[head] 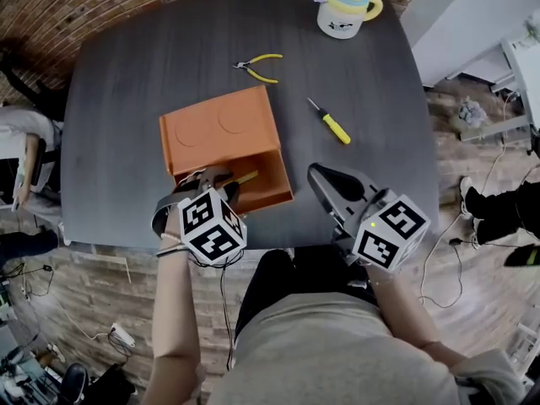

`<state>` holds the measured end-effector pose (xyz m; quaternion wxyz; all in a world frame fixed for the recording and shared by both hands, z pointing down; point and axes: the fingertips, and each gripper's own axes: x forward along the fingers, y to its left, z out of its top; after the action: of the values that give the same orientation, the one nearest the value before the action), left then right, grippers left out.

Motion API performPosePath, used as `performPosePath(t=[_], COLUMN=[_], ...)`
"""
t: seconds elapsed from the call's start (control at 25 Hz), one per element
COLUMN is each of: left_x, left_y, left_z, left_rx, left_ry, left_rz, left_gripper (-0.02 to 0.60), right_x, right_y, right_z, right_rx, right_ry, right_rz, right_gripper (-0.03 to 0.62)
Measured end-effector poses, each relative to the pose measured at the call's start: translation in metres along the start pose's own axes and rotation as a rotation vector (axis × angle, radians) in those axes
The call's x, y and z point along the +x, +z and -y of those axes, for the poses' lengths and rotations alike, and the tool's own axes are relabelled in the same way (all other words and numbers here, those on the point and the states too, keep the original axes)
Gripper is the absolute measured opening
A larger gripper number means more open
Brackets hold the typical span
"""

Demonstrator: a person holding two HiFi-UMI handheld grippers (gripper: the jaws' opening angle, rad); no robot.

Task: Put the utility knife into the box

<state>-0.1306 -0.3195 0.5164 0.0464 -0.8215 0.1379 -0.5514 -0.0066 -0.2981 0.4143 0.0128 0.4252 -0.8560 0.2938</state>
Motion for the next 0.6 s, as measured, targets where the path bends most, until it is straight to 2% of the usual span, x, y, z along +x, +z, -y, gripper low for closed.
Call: performPosePath(t=[0.12, 0.28, 0.48, 0.6], left_x=[-0.027, -0.076, -0.145, -0.182], left_y=[0.009, 0.028, 0.044, 0.046], left_z=[-0.009, -0.014, -0.008, -0.001], left_rx=[-0.058, -0.179, -0.302, -0.403], left_ry=[0.090, 0.186, 0.273, 0.304], left_rz=[0.076, 0.242, 0.448, 0.579], left_gripper=[0.078, 0.078, 0.072, 0.060], right_x=[-0.006, -0.013, -0.027, -0.034], right_y=[0.004, 0.016, 0.028, 0.033], right_z=[-0.011, -0.030, -0.062, -0.079], right_rx=[-0.029, -0.069, -0.125, -0.165], right_ry=[0.001, 0.023, 0.056, 0.073], right_rz=[0.023, 0.062, 0.106, 0.124], right_gripper=[0.006, 0.006, 0.007, 0.007])
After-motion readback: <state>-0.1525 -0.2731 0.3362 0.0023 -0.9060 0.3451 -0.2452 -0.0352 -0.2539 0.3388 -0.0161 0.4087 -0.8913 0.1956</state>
